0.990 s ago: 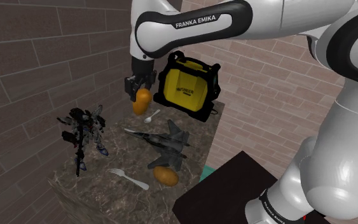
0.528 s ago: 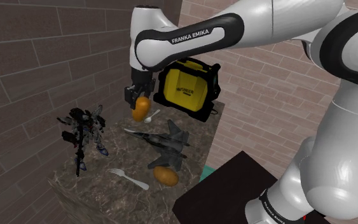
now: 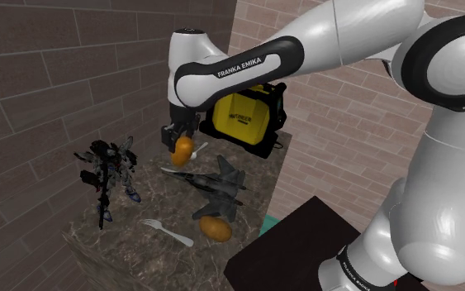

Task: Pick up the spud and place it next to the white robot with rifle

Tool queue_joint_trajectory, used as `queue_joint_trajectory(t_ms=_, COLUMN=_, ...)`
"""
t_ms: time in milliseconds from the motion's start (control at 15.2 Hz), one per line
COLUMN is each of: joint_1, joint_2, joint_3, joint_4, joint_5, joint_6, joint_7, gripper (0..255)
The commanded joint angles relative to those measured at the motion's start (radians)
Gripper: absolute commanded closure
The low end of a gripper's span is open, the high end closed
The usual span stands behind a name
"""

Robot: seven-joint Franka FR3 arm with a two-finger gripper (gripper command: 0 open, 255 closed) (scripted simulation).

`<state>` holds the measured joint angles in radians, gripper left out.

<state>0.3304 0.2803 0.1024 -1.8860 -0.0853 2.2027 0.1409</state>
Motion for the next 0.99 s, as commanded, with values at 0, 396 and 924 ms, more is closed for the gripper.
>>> queue_joint_trajectory(t_ms=0, joint_1=0.0, joint_2=0.012, joint_3=-0.001, joint_4=-0.012, joint_5=-0.003, joint_6=0.025, joint_7=0.002, gripper=255)
queue_joint_trajectory(t_ms=396, joint_1=0.002, joint_2=0.054, joint_3=-0.004, joint_4=-0.039, joint_5=-0.012, joint_6=0.093, joint_7=0.01, gripper=255)
queue_joint_trajectory(t_ms=924, joint_1=0.006, joint_2=0.119, joint_3=-0.01, joint_4=-0.062, joint_5=-0.025, joint_6=0.18, joint_7=0.021, gripper=255)
